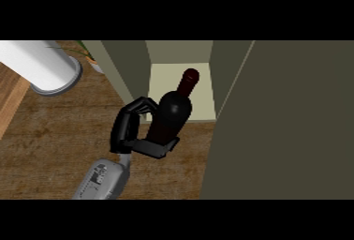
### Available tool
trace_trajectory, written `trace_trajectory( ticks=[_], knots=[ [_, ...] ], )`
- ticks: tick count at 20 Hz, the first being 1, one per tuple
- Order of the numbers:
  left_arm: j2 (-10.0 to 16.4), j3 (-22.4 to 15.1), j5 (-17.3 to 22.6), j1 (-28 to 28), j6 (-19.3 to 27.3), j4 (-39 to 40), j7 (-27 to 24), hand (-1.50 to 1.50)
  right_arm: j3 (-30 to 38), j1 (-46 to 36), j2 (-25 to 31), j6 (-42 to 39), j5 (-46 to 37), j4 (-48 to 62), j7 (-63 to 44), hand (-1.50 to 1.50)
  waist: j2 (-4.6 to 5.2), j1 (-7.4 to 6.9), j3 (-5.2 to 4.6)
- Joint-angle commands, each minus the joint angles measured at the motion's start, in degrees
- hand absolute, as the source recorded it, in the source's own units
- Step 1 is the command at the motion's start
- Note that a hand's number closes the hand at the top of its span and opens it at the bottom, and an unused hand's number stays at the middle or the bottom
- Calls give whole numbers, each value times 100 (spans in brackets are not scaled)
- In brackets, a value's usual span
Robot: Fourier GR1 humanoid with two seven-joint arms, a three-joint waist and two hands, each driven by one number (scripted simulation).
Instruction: Pick up the wine, place it into the cabinet and close the cabinet
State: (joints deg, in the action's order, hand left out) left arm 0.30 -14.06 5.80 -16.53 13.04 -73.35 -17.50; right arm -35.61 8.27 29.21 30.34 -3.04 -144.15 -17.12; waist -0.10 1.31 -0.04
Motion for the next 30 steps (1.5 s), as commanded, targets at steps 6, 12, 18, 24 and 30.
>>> trace_trajectory(
  ticks=[6,12,18,24,30],
  knots=[
    [-29,-129,373,-918,216,1028,-14,150,196,204,169,-136,295,-1314,-574,-150,5,9,-2],
    [-30,-489,921,-1669,712,1791,-218,150,187,325,69,-190,287,-1121,-324,-150,11,73,-2],
    [-30,-45,1385,-2425,403,2923,-586,150,127,489,80,-280,323,-1004,-72,-150,33,111,-2],
    [-30,-49,1621,-3027,534,3940,-843,150,39,615,17,-307,359,-1018,98,-150,54,217,-3],
    [-30,-217,1494,-3795,1154,4869,-544,150,172,622,-21,-431,595,-805,426,-150,91,333,4]
  ],
)
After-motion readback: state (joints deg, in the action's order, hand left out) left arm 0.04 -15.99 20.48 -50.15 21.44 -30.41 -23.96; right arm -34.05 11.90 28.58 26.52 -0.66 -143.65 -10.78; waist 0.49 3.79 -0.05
